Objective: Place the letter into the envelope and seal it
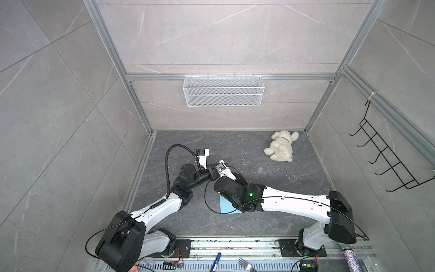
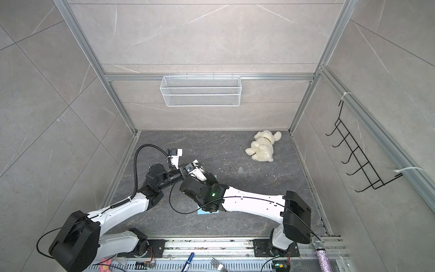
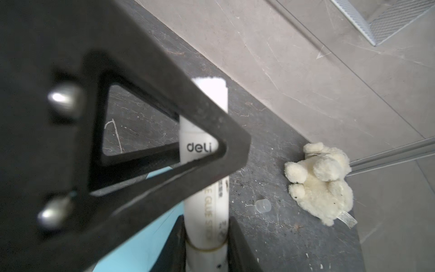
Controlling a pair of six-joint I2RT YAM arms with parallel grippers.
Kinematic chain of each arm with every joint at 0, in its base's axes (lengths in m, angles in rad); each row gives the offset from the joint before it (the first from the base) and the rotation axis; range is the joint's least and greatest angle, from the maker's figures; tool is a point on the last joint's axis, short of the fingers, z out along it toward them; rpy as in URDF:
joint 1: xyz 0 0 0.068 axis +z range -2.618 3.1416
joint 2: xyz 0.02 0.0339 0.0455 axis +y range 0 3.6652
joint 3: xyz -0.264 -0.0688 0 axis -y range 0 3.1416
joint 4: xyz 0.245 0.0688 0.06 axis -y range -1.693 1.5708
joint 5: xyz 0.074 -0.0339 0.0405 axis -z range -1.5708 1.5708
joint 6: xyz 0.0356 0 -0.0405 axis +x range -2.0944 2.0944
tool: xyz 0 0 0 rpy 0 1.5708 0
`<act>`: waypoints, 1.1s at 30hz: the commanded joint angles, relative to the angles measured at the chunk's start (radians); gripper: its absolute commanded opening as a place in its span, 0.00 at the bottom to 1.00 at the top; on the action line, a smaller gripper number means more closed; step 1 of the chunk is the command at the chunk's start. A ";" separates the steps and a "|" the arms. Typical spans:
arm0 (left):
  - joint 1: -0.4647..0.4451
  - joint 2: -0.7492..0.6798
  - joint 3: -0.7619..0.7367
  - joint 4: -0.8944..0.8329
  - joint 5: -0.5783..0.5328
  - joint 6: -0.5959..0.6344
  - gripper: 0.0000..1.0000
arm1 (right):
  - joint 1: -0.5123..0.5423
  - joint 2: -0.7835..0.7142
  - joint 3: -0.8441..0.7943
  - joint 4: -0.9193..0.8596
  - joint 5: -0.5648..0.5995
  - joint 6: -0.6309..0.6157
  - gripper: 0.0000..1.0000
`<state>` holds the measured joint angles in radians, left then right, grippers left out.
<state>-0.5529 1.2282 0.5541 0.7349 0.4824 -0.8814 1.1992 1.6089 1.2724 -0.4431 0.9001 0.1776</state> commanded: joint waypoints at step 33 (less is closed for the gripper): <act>0.001 -0.138 -0.075 0.237 0.070 0.056 0.71 | -0.264 -0.360 -0.271 0.305 -0.677 0.184 0.00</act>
<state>-0.5510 1.1149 0.4896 0.8307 0.5121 -0.8368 0.9516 1.2972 1.0279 -0.2329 0.3786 0.3397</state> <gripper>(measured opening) 0.710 0.256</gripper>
